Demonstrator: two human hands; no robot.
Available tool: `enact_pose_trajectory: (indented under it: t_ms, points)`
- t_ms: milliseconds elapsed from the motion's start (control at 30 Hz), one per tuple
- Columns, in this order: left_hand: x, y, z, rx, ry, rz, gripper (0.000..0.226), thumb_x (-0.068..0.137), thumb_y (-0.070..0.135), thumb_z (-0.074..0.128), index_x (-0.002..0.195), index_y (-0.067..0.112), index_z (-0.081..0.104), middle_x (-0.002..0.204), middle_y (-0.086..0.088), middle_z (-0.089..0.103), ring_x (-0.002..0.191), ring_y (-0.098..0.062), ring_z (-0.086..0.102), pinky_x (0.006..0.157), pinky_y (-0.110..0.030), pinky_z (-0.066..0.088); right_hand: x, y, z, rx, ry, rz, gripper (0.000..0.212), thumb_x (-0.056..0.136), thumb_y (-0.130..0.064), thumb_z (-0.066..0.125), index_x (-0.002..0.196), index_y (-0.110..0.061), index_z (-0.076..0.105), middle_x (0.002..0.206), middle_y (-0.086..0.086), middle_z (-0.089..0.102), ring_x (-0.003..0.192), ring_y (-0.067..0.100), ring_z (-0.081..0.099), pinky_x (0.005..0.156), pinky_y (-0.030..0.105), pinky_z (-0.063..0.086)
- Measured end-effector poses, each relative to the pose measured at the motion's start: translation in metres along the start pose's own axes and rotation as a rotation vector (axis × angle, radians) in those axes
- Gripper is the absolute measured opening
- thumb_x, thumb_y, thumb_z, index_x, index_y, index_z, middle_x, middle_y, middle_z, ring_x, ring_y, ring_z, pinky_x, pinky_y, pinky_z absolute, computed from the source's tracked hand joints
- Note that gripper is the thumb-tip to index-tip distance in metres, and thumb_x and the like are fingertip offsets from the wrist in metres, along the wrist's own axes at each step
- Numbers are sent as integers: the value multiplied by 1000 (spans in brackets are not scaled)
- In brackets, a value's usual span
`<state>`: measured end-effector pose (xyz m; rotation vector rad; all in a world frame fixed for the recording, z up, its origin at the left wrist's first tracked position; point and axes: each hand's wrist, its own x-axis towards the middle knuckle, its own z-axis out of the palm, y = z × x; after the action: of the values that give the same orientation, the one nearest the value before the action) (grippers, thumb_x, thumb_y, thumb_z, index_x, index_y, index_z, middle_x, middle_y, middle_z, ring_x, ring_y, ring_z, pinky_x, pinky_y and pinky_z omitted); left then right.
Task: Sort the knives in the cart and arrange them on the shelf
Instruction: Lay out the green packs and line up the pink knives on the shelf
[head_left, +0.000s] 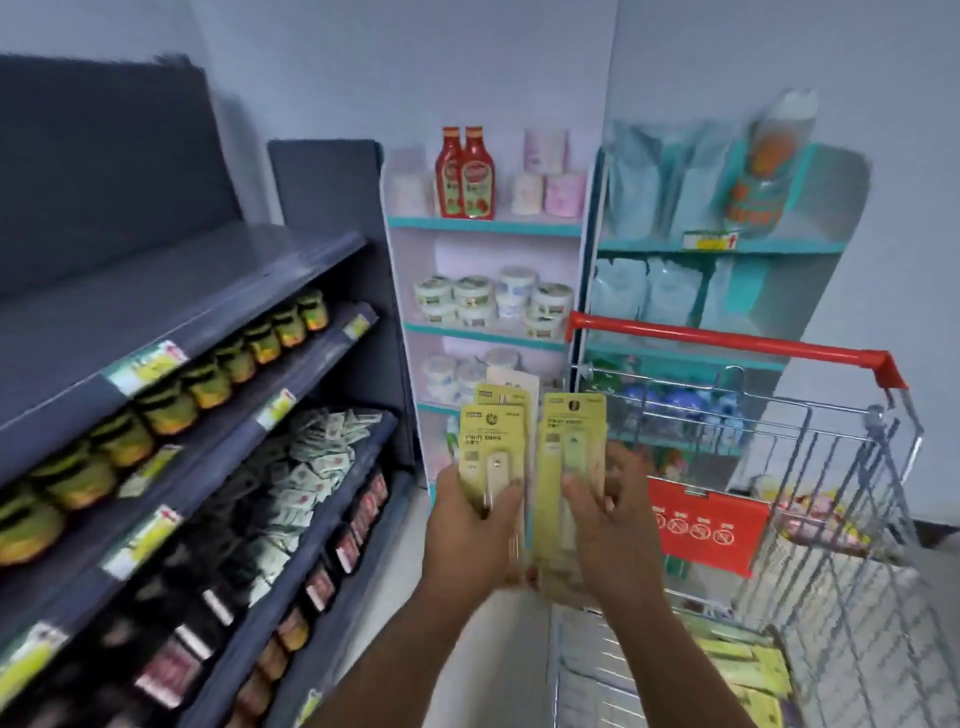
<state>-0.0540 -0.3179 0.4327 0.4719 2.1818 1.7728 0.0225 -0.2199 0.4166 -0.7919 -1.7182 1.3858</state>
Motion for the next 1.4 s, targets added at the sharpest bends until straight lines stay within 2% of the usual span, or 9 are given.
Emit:
enact_pose_trajectory:
  t_ms: [133, 267, 400, 567, 733, 867, 1100, 1233, 1400]
  points:
    - [21, 14, -70, -7, 104, 67, 20, 86, 24, 69, 95, 22, 51, 76, 12, 61, 61, 8, 59, 53, -10, 44, 0, -33, 66, 9, -100, -54, 35, 91, -23, 62, 122, -34, 49, 93, -16, 65, 78, -2, 63, 72, 25, 51]
    - [44, 24, -145, -17, 182, 76, 20, 86, 29, 69, 94, 25, 51, 80, 10, 64, 68, -1, 62, 62, -17, 49, -2, -65, 141, 48, -191, -112, 32, 90, -20, 61, 119, -33, 53, 90, -12, 68, 72, -3, 63, 71, 28, 53]
    - [70, 32, -224, 1, 250, 125, 20, 87, 28, 67, 90, 23, 48, 66, 16, 53, 54, 8, 52, 53, -11, 40, -6, -94, 223, 83, -246, -168, 37, 90, -21, 62, 126, -25, 52, 94, -18, 64, 75, -14, 59, 65, 8, 43]
    - [98, 42, -313, 18, 366, 160, 22, 88, 30, 65, 98, 21, 47, 81, 14, 58, 71, 4, 57, 59, -14, 42, -14, -135, 313, 101, -322, -207, 32, 92, -21, 61, 119, -32, 48, 100, -24, 58, 76, -27, 52, 64, -3, 39]
    - [125, 47, -384, 18, 497, 138, 27, 91, 31, 61, 106, 18, 42, 88, 10, 57, 83, -11, 59, 79, -32, 50, -15, -164, 386, 45, -390, -278, 43, 90, -29, 61, 132, -28, 51, 114, -7, 67, 101, 11, 64, 90, 32, 50]
    - [146, 43, -430, 32, 559, 93, 33, 94, 30, 57, 117, 22, 34, 92, 15, 52, 89, -14, 55, 80, -28, 43, -4, -181, 435, -40, -469, -356, 36, 91, -33, 57, 126, -33, 53, 110, -10, 65, 100, 12, 61, 85, 31, 48]
    - [188, 23, -484, 123, 687, -34, 60, 94, 31, 53, 144, 27, 20, 128, -3, 49, 105, -24, 54, 93, -35, 42, 28, -188, 527, -156, -640, -404, 35, 89, -35, 57, 123, -33, 52, 110, -2, 63, 99, 20, 60, 87, 36, 48]
    - [225, 16, -491, 200, 684, -144, 51, 97, 32, 42, 144, 38, 23, 119, -7, 37, 71, -10, 47, 81, -28, 37, 56, -185, 577, -225, -771, -395, 47, 89, -31, 60, 133, -34, 43, 118, -2, 60, 104, 21, 57, 85, 33, 45]
    - [275, 10, -492, 241, 698, -260, 34, 98, 21, 40, 132, 17, 38, 118, -5, 25, 69, -18, 51, 79, -28, 39, 95, -173, 629, -344, -949, -392, 52, 90, -33, 59, 139, -34, 41, 124, 1, 58, 108, 21, 55, 82, 29, 41]
